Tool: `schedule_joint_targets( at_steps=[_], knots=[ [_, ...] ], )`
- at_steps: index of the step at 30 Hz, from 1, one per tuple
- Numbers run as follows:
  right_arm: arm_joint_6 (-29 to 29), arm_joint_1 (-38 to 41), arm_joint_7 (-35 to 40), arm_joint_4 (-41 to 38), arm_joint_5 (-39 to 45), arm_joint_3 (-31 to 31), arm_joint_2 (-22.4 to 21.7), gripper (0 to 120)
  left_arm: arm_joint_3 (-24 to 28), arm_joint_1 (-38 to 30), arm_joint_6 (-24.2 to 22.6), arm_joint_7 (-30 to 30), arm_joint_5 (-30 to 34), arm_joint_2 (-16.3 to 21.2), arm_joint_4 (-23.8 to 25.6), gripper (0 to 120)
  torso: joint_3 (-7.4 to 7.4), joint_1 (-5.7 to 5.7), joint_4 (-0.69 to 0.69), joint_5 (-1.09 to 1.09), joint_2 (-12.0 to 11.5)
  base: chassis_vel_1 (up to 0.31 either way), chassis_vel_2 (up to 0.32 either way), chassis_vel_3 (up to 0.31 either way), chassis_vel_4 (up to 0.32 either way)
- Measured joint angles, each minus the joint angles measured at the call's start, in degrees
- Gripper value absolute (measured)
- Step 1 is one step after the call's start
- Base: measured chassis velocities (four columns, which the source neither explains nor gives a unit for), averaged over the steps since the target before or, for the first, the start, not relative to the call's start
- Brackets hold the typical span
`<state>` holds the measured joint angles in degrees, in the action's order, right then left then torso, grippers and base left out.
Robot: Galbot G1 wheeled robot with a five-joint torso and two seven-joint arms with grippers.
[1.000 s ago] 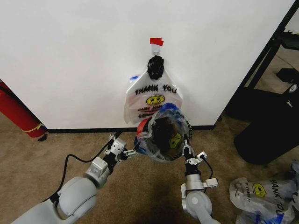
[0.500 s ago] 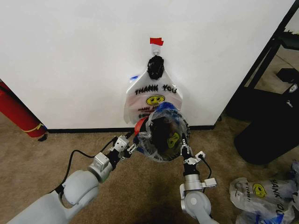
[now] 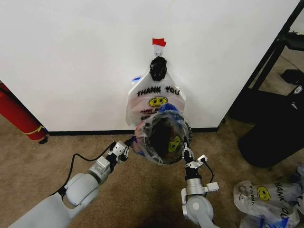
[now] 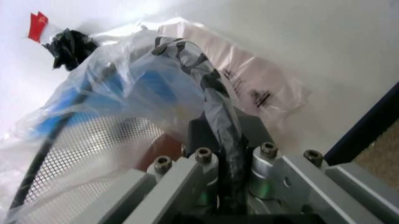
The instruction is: Pick up the garbage bag from the wall and place it over the trash bin.
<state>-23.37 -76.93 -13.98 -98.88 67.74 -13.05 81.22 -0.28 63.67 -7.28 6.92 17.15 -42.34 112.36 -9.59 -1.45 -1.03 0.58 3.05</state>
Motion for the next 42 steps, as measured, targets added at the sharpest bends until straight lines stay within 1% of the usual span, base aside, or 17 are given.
schedule_joint_targets(
  at_steps=[10, 15, 18, 20, 22, 24, 25, 26, 28, 30, 31, 32, 33, 36, 38, 41, 42],
  knots=[
    [0.6, -0.5, 0.2, -1.1, 0.1, 0.3, 0.3, 1, 0.0, 2.7, 1.5, -2.6, -2.5, 0.1, 2.2, 0, 0.00, 0.00, 0.00, 0.00, 0.0, 0.000, 0.000, 0.000, 0.000],
    [0.5, 0.2, 1.1, -0.3, 0.2, -0.3, 0.4, 1, -1.1, 5.3, 4.1, 1.6, -7.6, 0.4, 2.1, 1, 0.00, 0.00, 0.00, 0.00, 0.0, 0.000, 0.000, 0.000, 0.000],
    [0.5, 0.7, 2.1, 0.0, 0.6, -0.5, 0.5, 1, -1.5, 6.6, 6.4, 4.1, -10.7, 0.7, 1.0, 11, 0.00, 0.00, 0.00, 0.00, 0.0, 0.000, 0.000, 0.000, 0.000],
    [0.5, 1.4, 3.6, 0.5, 0.8, -0.7, 0.8, 1, -3.1, 8.0, 11.6, 2.0, -13.8, 0.7, -0.6, 24, 0.00, 0.00, 0.00, 0.00, 0.0, 0.000, 0.000, 0.000, 0.000],
    [0.5, 1.5, 3.9, 0.7, 0.8, -0.7, 0.9, 1, -3.4, 8.2, 12.5, 1.1, -14.0, 0.7, -0.8, 25, 0.00, 0.00, 0.01, 0.00, 0.0, 0.000, 0.000, 0.000, 0.000],
    [0.5, 1.9, 4.8, 1.1, 0.8, -0.8, 1.2, 1, -4.5, 8.8, 16.2, -2.7, -14.4, 0.6, -1.3, 33, 0.00, 0.00, 0.00, 0.00, 0.0, 0.000, 0.000, 0.000, 0.000],
    [0.5, 2.1, 5.4, 1.5, 0.8, -0.9, 1.4, 1, -5.4, 9.2, 19.7, -6.0, -14.5, 0.3, -1.7, 41, 0.00, 0.00, 0.00, 0.00, 0.0, 0.000, 0.000, 0.000, 0.000],
    [0.5, 2.2, 5.6, 1.7, 0.6, -0.9, 1.5, 1, -6.5, 9.3, 22.3, -8.4, -14.5, 0.0, -2.0, 44, 0.00, 0.00, 0.00, 0.01, 0.0, 0.000, 0.000, 0.000, 0.000],
    [0.3, 2.2, 5.5, 2.1, -0.7, -0.9, 1.5, 1, -9.3, 9.4, 25.4, -10.8, -14.4, -0.6, -2.0, 53, 0.00, 0.00, 0.00, 0.00, 0.0, 0.000, 0.000, 0.000, 0.000],
    [0.1, 2.1, 5.2, 2.3, -1.4, -0.9, 1.4, 1, -10.3, 9.4, 25.8, -11.0, -14.2, -0.9, -1.8, 54, 0.00, 0.00, 0.00, 0.00, 0.0, 0.000, 0.000, 0.000, 0.000],
    [-0.3, 1.9, 4.3, 2.7, -3.1, -0.9, 1.1, 1, -12.6, 9.3, 26.2, -11.2, -13.1, -1.4, -1.0, 60, 0.00, 0.00, 0.01, 0.01, 0.0, 0.000, 0.000, 0.000, 0.000],
    [-0.5, 1.8, 3.8, 2.9, -3.8, -0.9, 1.0, 1, -13.4, 9.3, 26.1, -11.2, -12.5, -1.6, -0.5, 63, 0.00, 0.00, 0.00, 0.01, 0.0, 0.000, 0.000, 0.000, 0.000],
    [-1.3, 1.4, 1.7, 3.5, -6.4, -1.0, 0.3, 1, -16.2, 8.9, 25.2, -11.2, -9.5, -1.7, 1.5, 69, 0.00, 0.00, 0.00, -0.01, 0.0, 0.000, 0.000, 0.000, 0.000],
    [-2.7, 0.9, -1.8, 4.0, -10.5, -1.6, -1.6, 1, -18.6, 7.0, 21.7, -12.1, -2.8, -0.5, 5.7, 83, 0.00, 0.00, 0.00, 0.00, 0.0, 0.000, 0.000, 0.000, 0.000],
    [-2.8, 0.9, -2.1, 4.1, -10.9, -1.7, -1.9, 1, -18.7, 6.6, 21.2, -12.5, -1.9, -0.3, 6.2, 84, 0.00, 0.00, 0.00, 0.00, 0.0, 0.000, 0.000, 0.000, 0.000],
    [-4.3, 1.3, -4.2, 5.3, -14.0, -2.5, -3.6, 1, -16.9, 1.9, 16.7, -16.3, 5.3, 2.0, 8.5, 98, 0.00, 0.00, 0.00, -0.01, 0.0, 0.000, 0.000, 0.000, 0.000],
    [-4.7, 1.5, -4.8, 5.6, -15.1, -2.8, -4.0, 1, -16.2, 0.6, 15.6, -17.1, 6.6, 2.5, 8.7, 98, 0.00, 0.00, -0.01, 0.00, 0.0, 0.000, 0.000, 0.000, 0.000]
  ],
)
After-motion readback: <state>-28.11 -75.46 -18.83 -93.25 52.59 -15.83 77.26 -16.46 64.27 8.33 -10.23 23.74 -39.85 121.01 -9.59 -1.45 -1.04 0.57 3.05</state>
